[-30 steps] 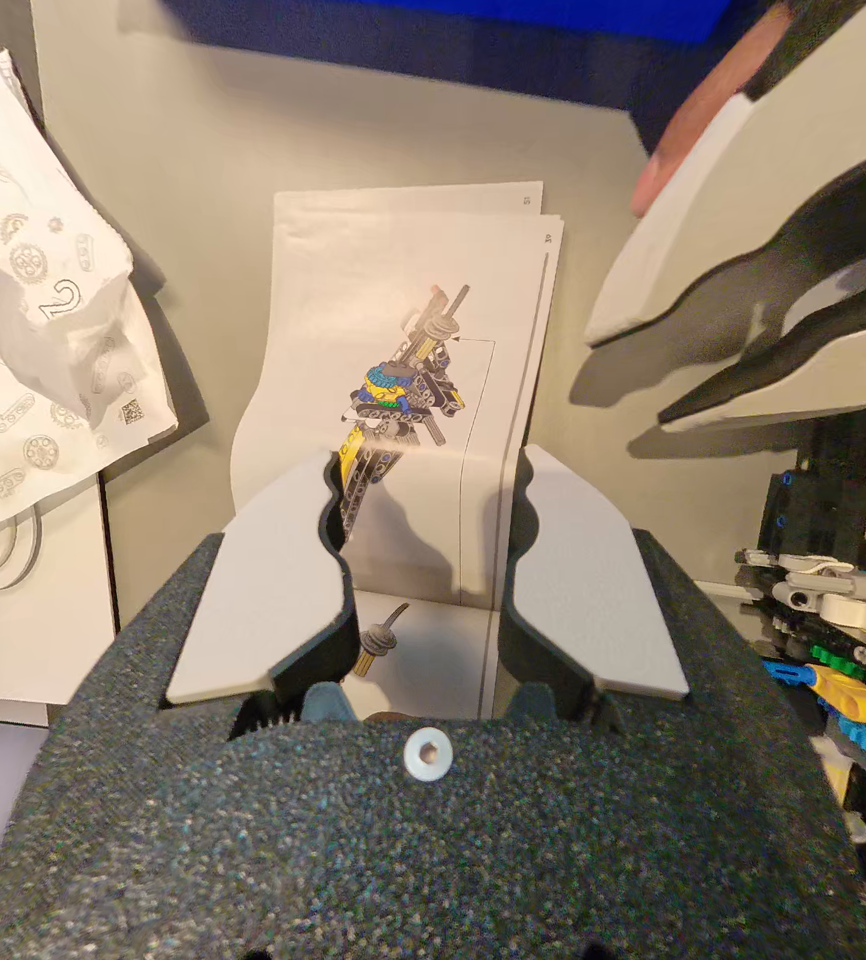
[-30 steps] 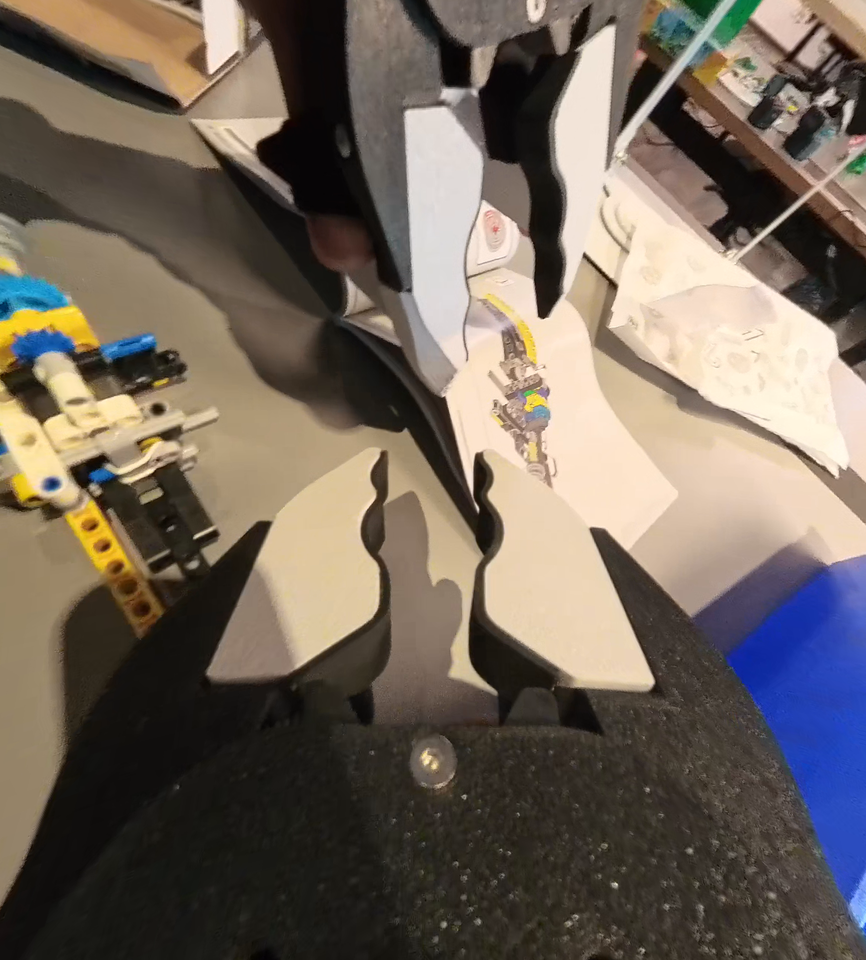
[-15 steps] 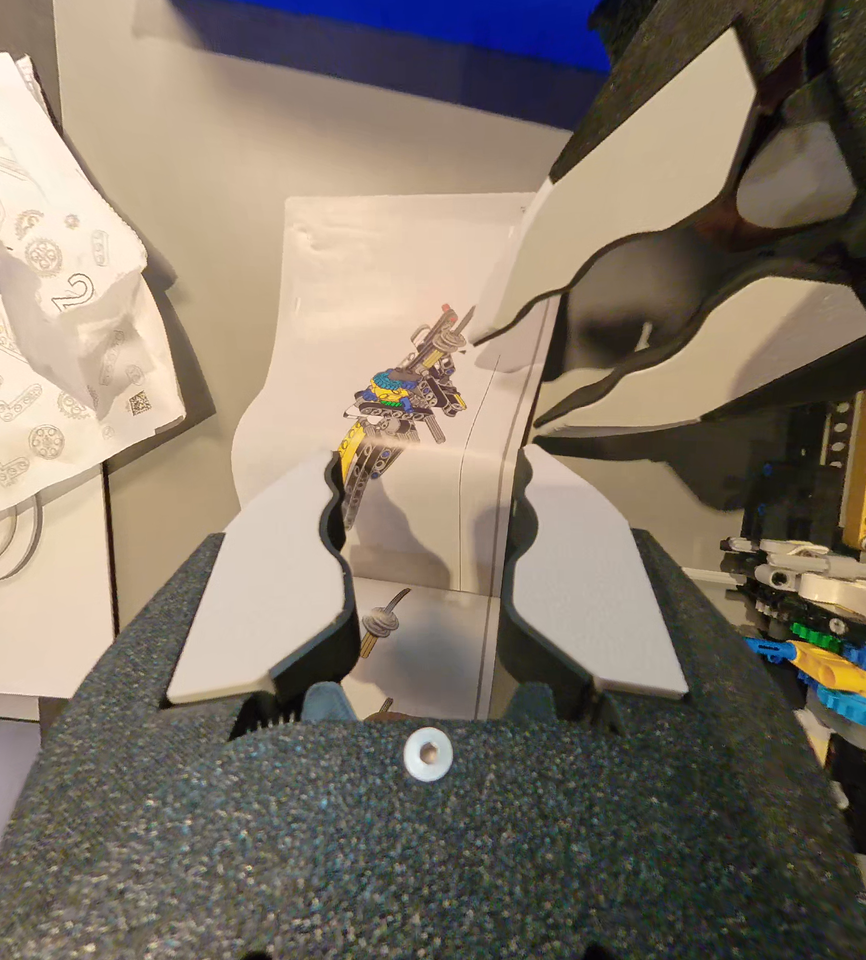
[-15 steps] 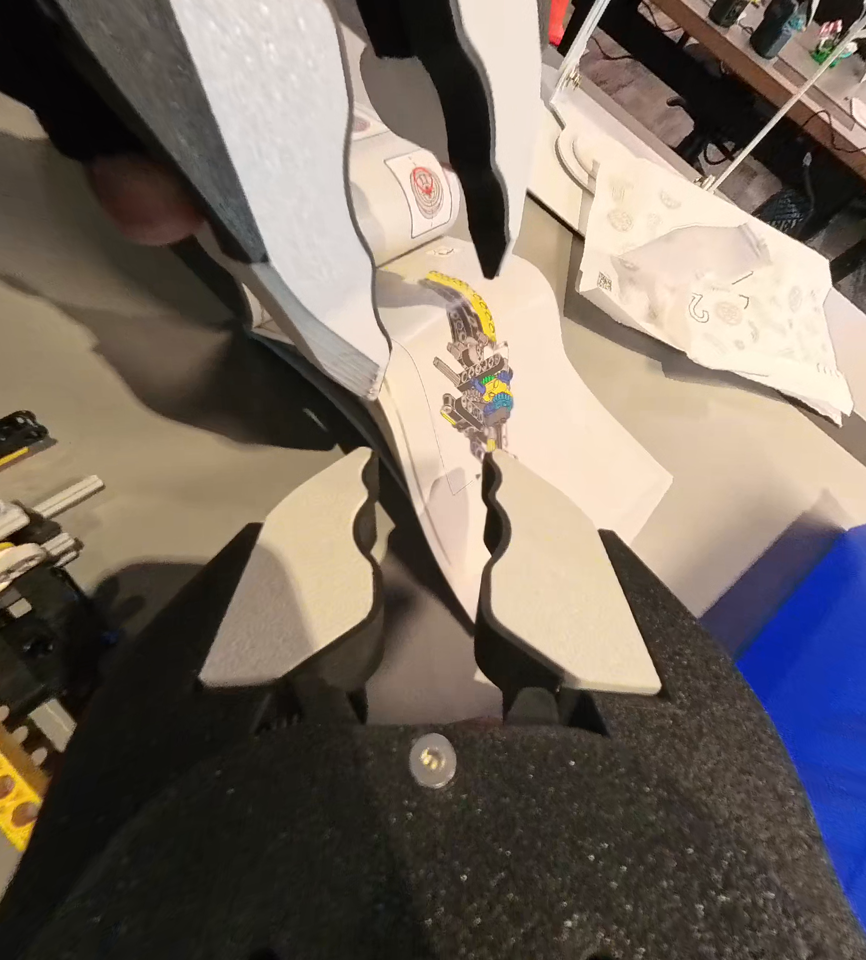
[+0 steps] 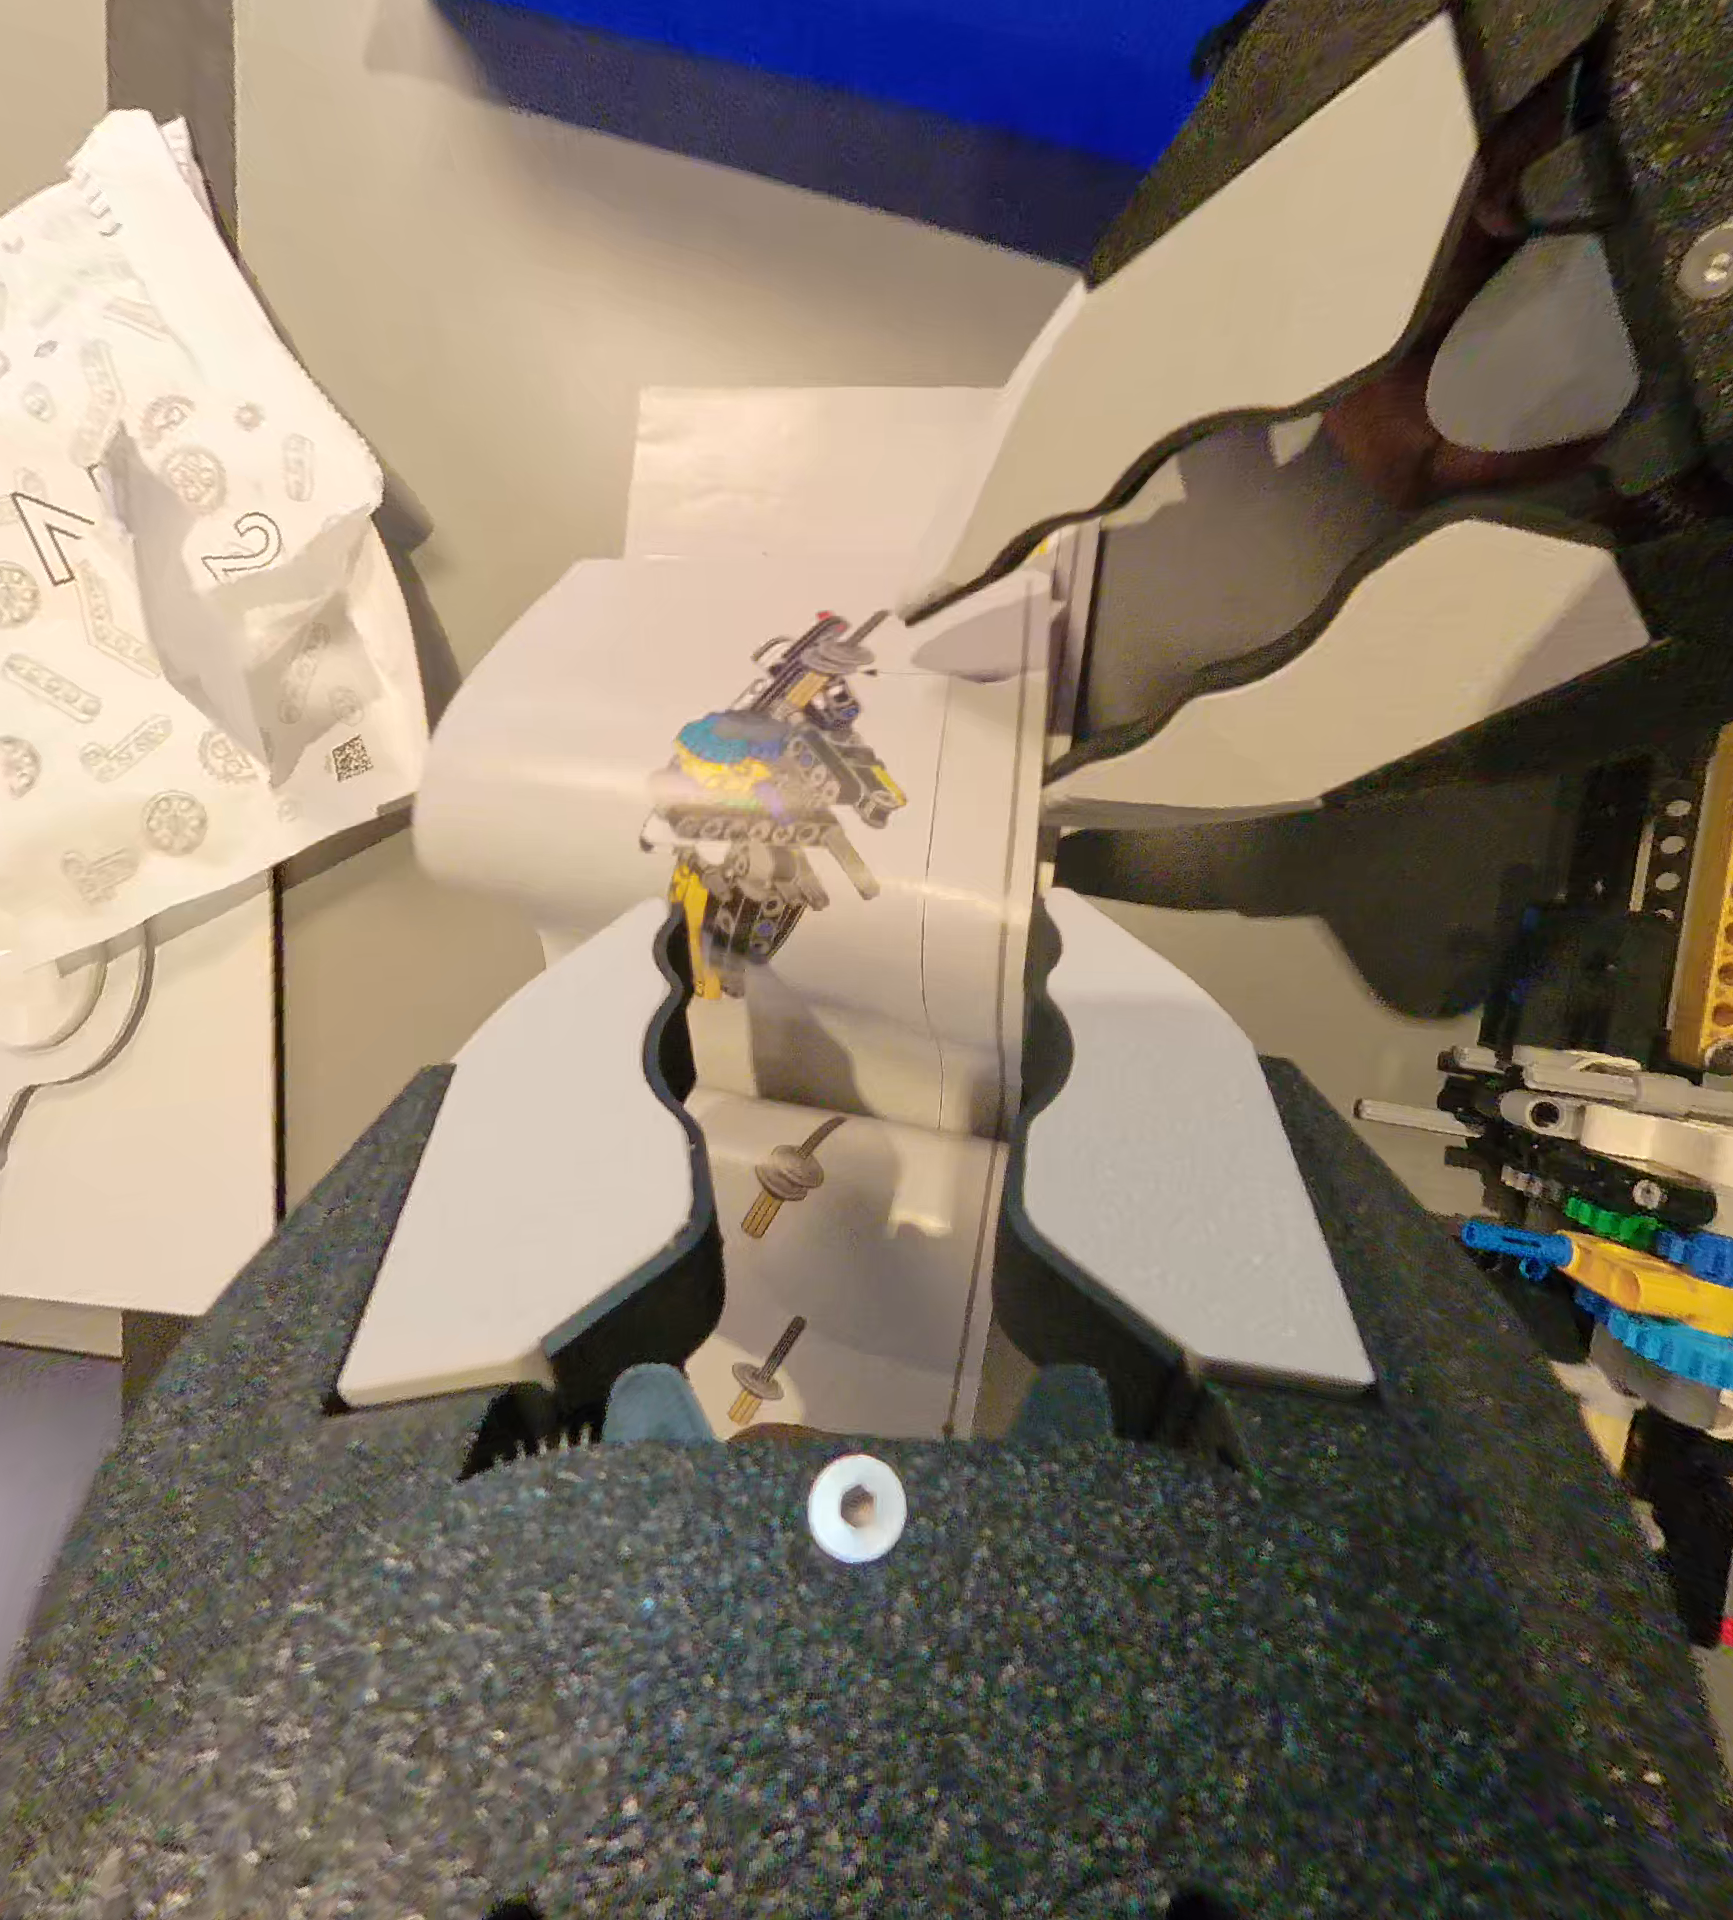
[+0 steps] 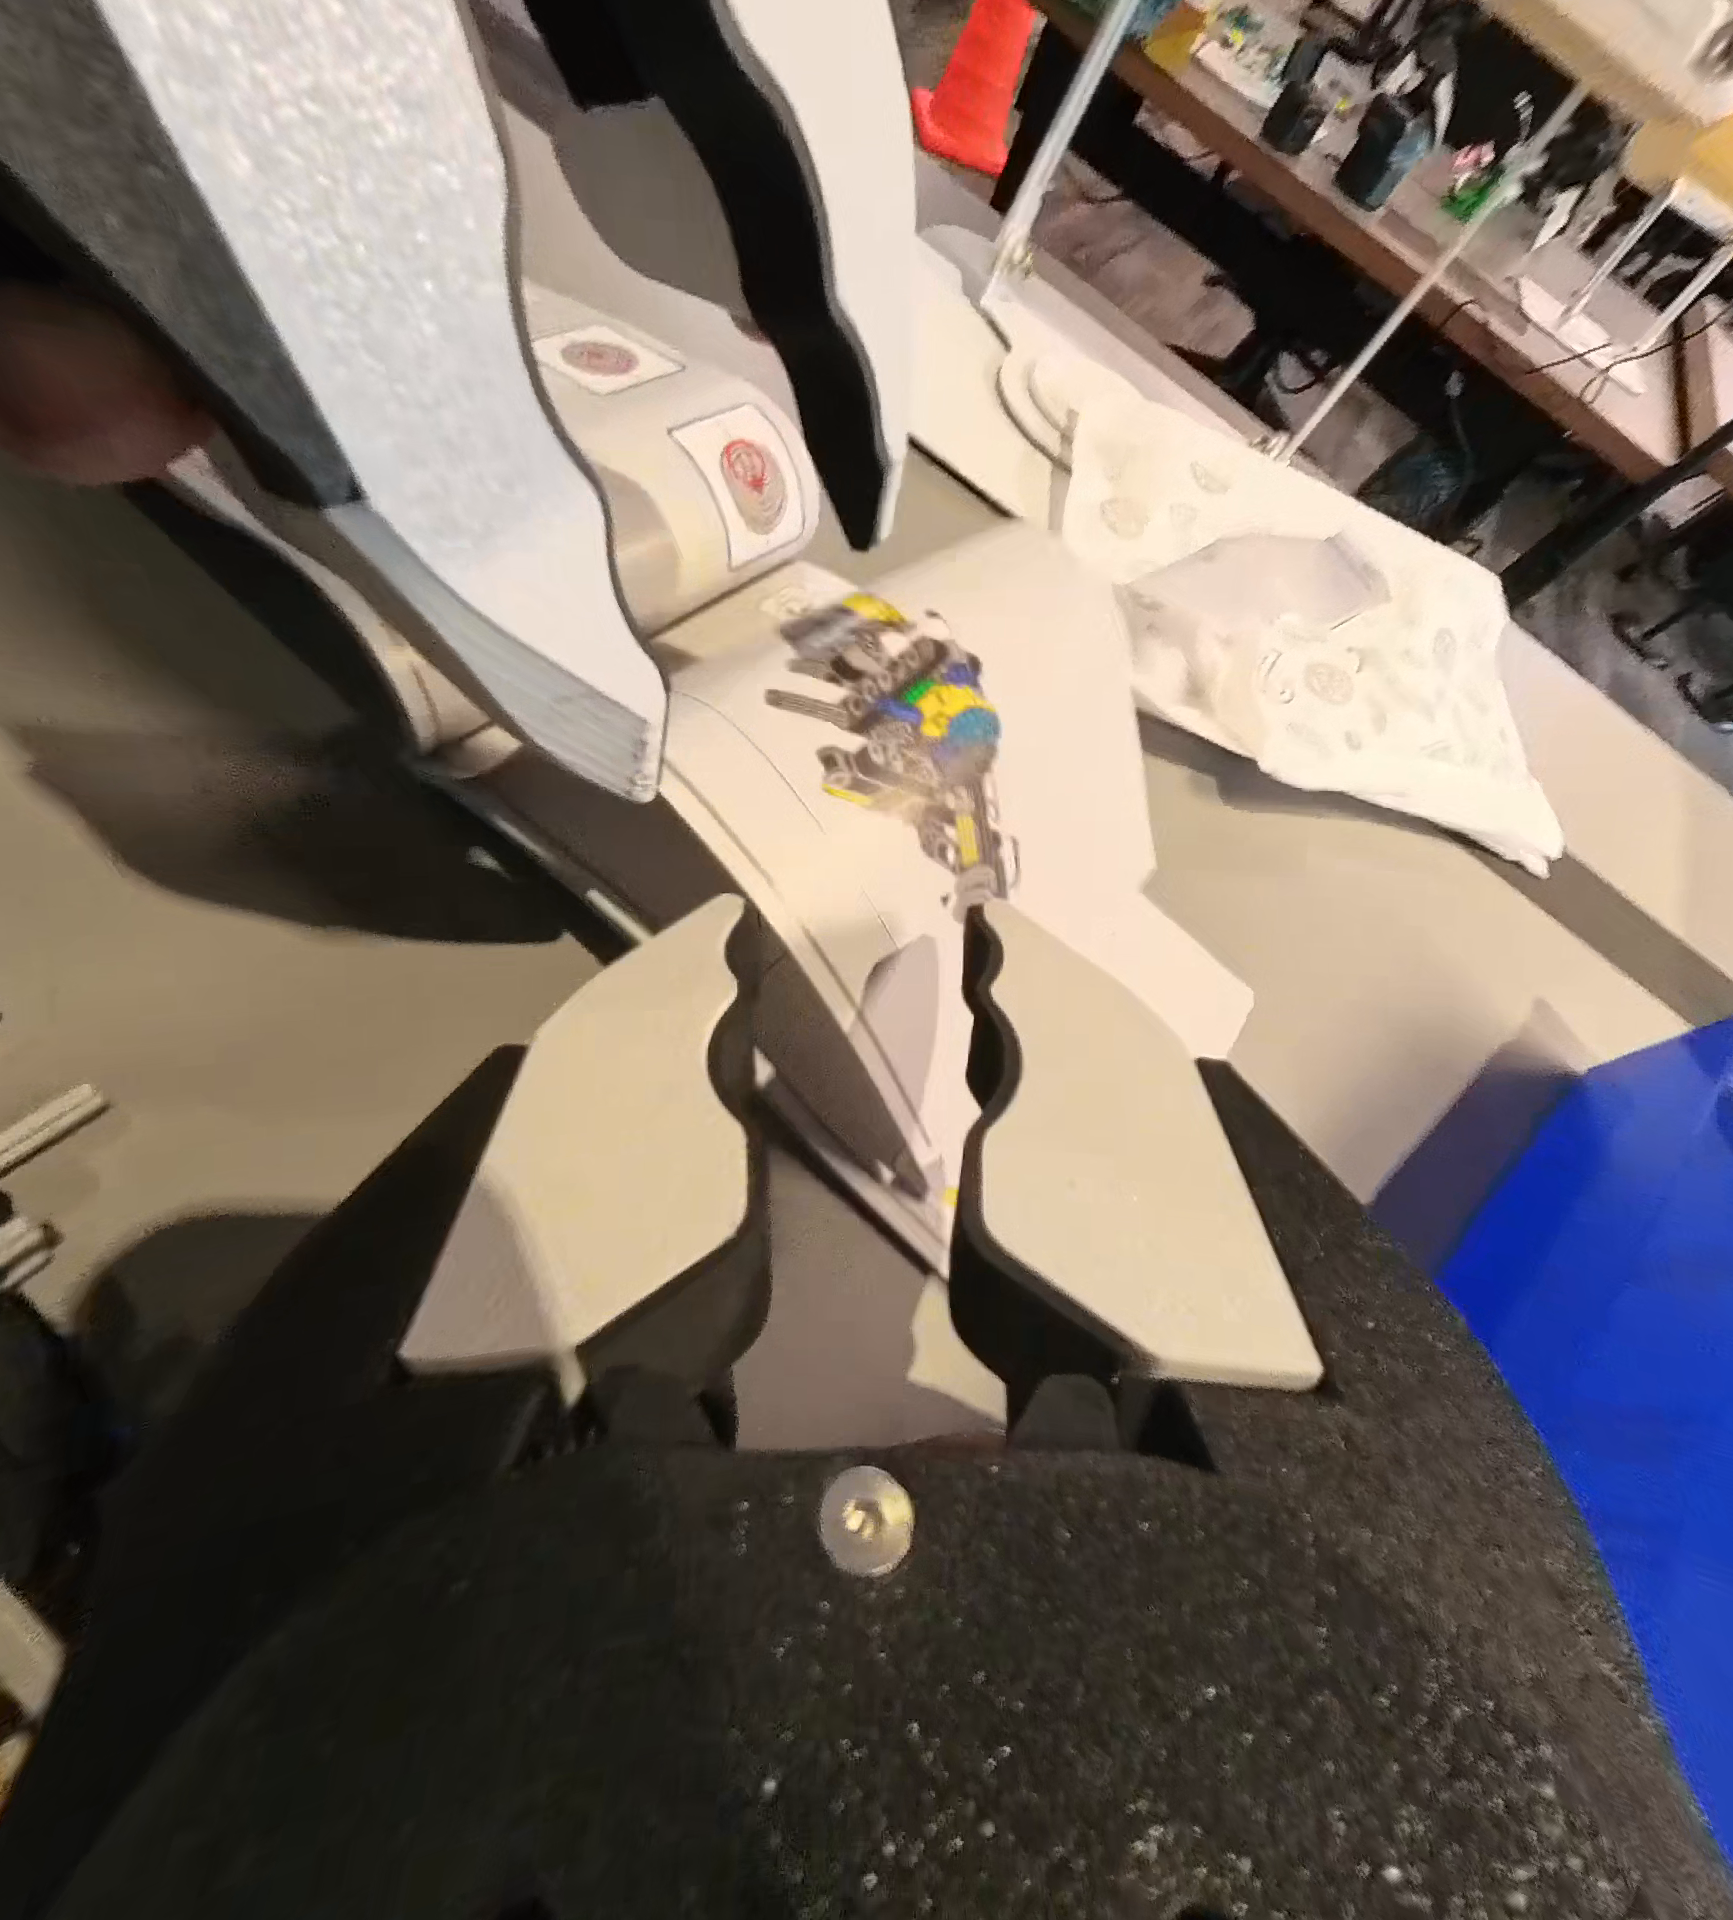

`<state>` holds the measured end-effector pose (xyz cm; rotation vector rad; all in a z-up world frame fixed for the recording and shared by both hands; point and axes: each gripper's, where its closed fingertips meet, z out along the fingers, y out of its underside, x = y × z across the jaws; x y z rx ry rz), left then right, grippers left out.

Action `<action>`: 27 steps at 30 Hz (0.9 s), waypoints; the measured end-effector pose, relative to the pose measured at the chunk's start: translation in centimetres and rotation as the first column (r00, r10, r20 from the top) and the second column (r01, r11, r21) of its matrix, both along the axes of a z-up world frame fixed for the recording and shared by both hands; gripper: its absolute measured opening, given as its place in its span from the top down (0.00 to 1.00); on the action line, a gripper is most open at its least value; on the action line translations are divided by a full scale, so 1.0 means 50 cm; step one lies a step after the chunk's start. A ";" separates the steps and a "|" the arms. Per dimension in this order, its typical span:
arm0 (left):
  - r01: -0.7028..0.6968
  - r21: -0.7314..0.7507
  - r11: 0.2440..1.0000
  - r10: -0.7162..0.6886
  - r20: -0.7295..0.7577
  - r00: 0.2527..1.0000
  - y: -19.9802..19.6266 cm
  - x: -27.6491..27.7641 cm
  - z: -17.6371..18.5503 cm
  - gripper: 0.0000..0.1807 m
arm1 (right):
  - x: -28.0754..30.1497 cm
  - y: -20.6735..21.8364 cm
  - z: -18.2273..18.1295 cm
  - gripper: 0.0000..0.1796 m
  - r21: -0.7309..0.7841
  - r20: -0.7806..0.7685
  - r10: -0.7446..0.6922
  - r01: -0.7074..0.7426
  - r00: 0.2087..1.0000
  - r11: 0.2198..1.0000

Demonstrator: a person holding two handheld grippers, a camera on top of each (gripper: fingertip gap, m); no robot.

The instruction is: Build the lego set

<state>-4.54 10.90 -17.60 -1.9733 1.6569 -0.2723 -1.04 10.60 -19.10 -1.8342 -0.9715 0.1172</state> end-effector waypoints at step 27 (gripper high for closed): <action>-0.545 0.162 0.823 0.512 0.205 0.834 -0.009 -0.145 0.021 0.66 | -0.125 0.040 0.121 0.75 0.215 -0.070 0.075 -0.058 0.995 0.975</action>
